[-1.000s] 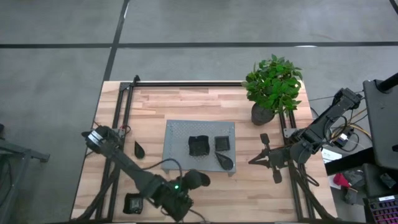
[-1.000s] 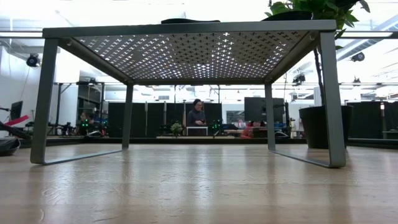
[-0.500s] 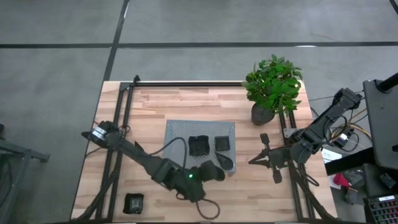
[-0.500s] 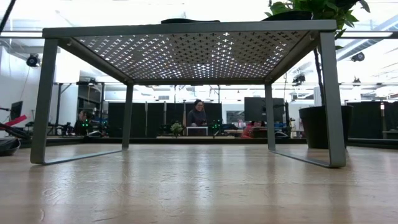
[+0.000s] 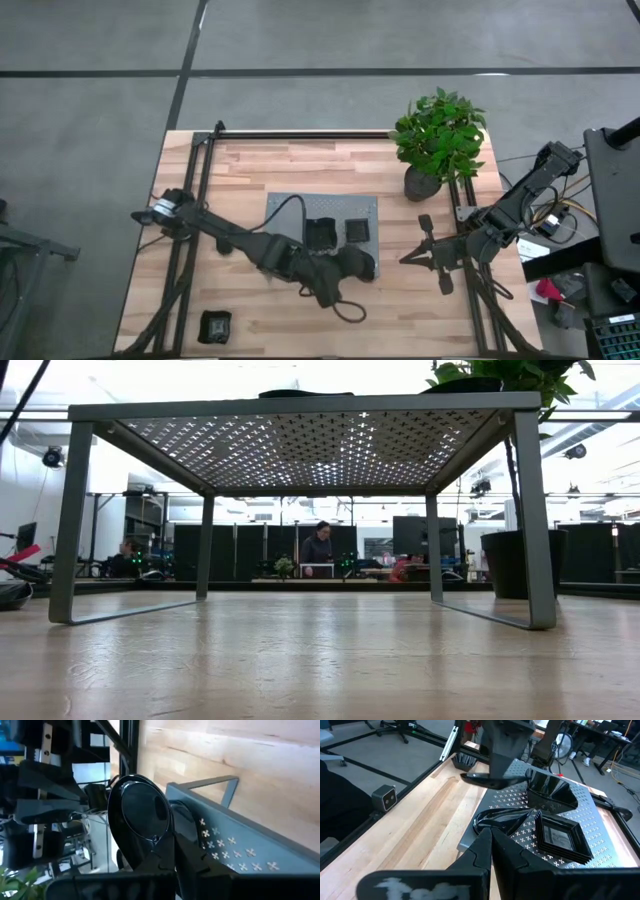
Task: Pick & Place Mini shaped plates
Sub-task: Stack the bottom left drop-shaped plate on the drop-shaped plates on the shelf
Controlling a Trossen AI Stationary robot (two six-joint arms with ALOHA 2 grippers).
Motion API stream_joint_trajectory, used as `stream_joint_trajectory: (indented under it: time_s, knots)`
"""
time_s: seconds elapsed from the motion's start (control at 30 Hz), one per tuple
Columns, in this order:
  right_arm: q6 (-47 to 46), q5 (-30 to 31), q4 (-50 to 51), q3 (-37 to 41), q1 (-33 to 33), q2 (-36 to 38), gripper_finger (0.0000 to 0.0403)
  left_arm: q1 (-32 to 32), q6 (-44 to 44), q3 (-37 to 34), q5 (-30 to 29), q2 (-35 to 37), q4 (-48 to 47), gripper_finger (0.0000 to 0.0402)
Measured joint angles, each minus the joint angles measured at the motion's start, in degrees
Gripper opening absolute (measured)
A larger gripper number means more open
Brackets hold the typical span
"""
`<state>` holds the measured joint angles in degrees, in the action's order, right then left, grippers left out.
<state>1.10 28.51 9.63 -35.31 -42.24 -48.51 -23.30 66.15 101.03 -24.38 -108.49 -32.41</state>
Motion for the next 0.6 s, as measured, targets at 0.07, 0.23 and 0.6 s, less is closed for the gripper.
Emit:
stream_joint_trajectory:
  time_s: [0.07,0.23,0.6]
  knots:
    - [-0.01,0.00,0.00,0.00,0.00,0.00,0.0008,0.50,0.23,0.00,0.84,0.00,0.63,0.0000]
    - [0.00,0.00,0.00,0.00,0.00,0.00,0.0008,2.41,1.68,0.00,2.96,-0.30,2.16,0.0000]
    - [0.00,0.01,0.00,0.00,0.00,-0.02,0.0008,2.91,-4.59,-0.04,4.14,-0.87,1.80,0.0000]
